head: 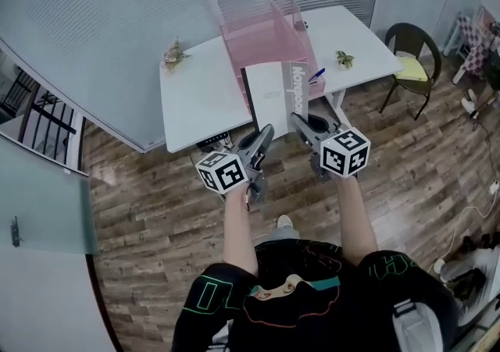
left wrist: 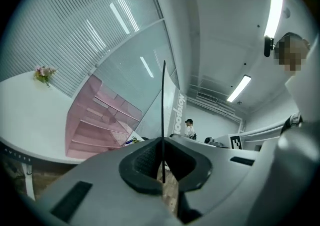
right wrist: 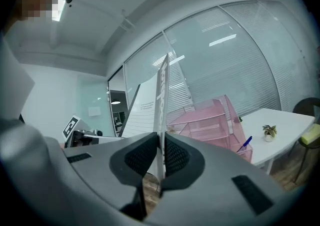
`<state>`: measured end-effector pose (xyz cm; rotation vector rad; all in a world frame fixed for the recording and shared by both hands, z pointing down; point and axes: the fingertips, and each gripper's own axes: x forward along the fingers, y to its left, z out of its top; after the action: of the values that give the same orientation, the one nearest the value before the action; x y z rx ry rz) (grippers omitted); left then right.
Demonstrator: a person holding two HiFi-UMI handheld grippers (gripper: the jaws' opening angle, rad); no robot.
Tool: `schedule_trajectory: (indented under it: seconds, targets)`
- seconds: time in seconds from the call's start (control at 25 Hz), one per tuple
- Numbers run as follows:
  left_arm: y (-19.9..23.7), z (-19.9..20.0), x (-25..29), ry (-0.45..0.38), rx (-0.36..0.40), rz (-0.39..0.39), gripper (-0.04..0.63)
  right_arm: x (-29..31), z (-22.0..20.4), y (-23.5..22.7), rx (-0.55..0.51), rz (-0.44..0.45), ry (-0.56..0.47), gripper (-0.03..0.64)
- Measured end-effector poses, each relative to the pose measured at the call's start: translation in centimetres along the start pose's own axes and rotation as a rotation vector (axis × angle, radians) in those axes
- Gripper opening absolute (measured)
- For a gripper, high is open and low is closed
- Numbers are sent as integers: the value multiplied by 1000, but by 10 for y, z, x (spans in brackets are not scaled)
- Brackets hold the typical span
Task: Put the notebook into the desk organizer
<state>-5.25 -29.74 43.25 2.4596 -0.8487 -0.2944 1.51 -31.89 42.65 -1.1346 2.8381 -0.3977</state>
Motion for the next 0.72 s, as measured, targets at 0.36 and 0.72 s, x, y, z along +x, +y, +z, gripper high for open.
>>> schedule_trajectory:
  seconds: [0.36, 0.72]
  targets:
    - [58, 51, 55, 34, 5, -27, 6, 66, 34, -55, -16, -103, 12, 28]
    - [83, 61, 73, 2, -39, -48, 32, 88, 49, -83, 50, -62, 26, 20]
